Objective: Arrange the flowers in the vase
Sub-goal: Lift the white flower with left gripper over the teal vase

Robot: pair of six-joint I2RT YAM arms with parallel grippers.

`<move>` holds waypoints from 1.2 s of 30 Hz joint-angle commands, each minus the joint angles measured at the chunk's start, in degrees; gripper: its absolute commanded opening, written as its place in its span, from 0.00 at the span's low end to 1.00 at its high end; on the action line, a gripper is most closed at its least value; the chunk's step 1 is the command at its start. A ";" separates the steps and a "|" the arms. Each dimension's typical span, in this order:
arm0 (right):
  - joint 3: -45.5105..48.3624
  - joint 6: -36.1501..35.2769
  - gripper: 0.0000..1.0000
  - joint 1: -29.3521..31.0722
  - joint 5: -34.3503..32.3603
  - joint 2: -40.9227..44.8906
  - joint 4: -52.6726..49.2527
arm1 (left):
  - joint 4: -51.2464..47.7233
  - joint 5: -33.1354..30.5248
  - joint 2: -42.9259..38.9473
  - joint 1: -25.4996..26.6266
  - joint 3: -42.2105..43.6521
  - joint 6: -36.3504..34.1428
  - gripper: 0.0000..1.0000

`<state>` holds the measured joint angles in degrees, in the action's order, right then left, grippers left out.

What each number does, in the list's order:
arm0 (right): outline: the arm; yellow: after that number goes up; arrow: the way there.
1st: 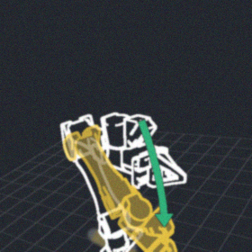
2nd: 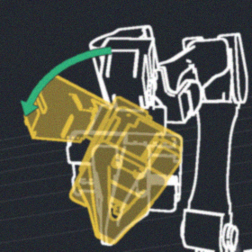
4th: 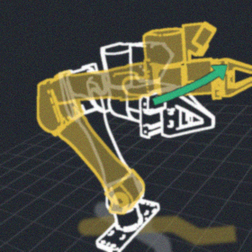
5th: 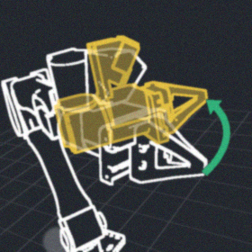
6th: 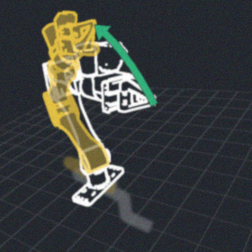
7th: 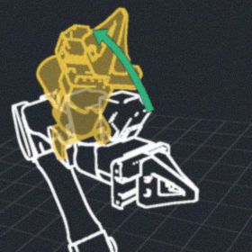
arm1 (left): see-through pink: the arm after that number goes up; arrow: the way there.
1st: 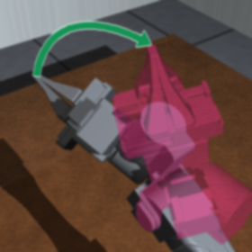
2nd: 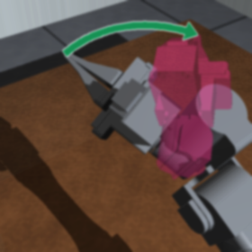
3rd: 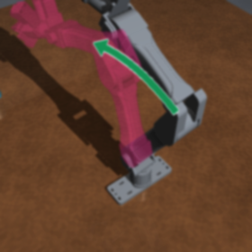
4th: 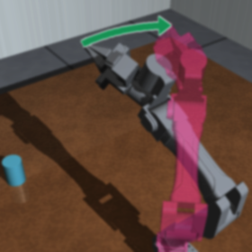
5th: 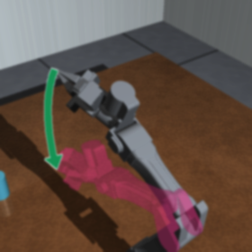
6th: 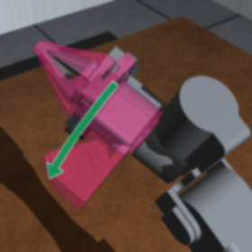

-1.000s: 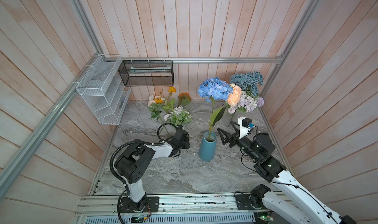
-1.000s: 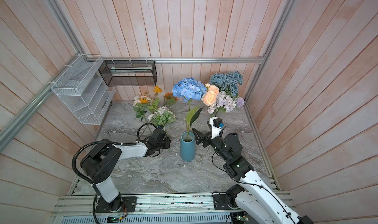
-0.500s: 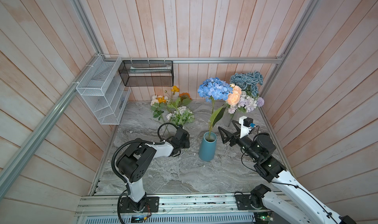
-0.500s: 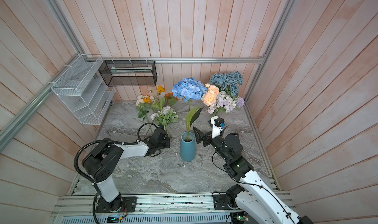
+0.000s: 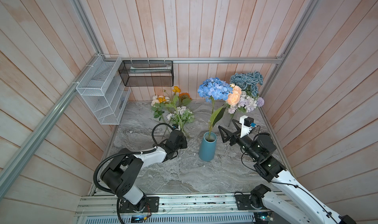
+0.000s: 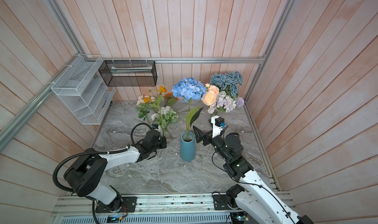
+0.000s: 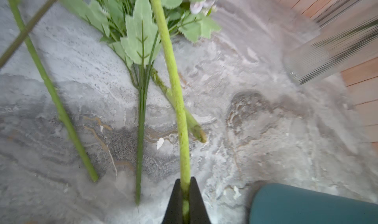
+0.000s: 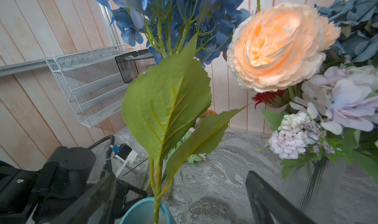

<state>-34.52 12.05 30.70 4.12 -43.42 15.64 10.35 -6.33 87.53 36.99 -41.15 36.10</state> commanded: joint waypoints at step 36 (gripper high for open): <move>-8.38 4.78 0.94 -0.13 7.87 -2.07 3.70 | 10.57 1.06 -21.65 14.16 -3.85 -18.71 0.00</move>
<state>-39.57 15.66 30.68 8.12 -44.27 17.58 21.74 -3.49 68.53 51.03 -42.94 23.49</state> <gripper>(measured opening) 0.951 0.071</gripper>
